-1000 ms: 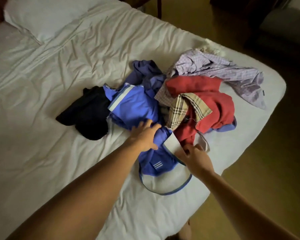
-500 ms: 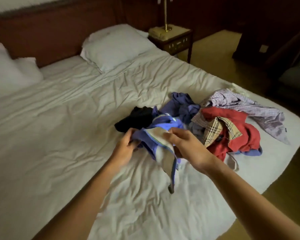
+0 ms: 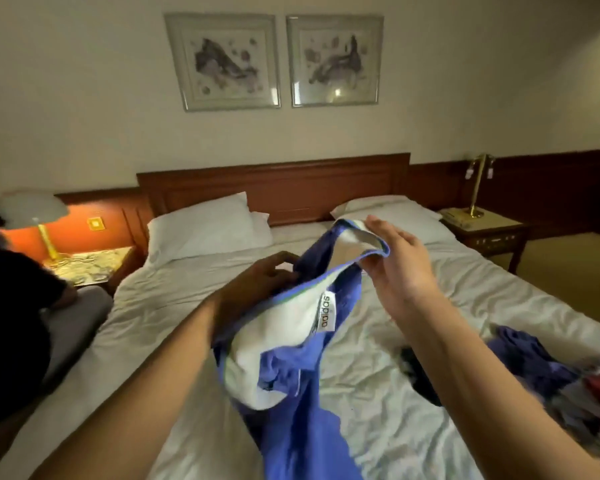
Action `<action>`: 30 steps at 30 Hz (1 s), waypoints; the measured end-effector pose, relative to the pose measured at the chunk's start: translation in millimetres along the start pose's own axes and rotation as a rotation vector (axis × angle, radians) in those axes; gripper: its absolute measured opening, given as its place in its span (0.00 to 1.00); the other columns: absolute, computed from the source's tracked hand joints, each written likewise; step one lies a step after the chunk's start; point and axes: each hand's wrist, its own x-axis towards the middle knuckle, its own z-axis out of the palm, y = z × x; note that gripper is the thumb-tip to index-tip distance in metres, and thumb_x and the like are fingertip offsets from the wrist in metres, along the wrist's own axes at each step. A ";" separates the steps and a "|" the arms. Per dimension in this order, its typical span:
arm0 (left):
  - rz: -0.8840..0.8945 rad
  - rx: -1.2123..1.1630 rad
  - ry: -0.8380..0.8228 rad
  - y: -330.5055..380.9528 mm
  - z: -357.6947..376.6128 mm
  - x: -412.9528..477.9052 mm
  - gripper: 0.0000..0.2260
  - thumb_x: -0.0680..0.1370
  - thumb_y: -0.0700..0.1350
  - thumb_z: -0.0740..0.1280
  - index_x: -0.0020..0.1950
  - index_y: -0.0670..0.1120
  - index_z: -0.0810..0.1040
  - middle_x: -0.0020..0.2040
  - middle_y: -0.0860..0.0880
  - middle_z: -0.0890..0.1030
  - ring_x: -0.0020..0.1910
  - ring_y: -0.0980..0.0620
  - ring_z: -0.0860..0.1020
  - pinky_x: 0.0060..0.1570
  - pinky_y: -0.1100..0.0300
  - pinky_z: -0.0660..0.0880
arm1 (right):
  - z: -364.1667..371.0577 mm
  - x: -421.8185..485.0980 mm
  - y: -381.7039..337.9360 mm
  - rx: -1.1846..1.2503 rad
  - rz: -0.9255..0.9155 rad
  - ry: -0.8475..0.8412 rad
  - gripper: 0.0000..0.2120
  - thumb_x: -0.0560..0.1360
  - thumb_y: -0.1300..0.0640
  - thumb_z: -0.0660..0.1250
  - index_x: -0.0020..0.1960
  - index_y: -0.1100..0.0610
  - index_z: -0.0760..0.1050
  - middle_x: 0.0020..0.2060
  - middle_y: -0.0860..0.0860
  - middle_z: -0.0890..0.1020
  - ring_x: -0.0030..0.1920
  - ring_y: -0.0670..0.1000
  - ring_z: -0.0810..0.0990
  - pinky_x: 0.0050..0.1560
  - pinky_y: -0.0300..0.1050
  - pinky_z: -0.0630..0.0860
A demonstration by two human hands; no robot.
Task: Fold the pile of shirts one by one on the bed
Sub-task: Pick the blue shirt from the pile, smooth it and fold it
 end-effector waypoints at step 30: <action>-0.087 0.396 0.795 -382.3 39.3 -57.7 0.04 0.81 0.39 0.65 0.54 0.44 0.78 0.49 0.46 0.80 0.48 0.47 0.75 0.45 0.61 0.66 | -274.8 -14.8 376.5 -1.598 -0.624 -0.590 0.04 0.78 0.60 0.64 0.45 0.57 0.72 0.41 0.53 0.77 0.43 0.61 0.76 0.44 0.51 0.68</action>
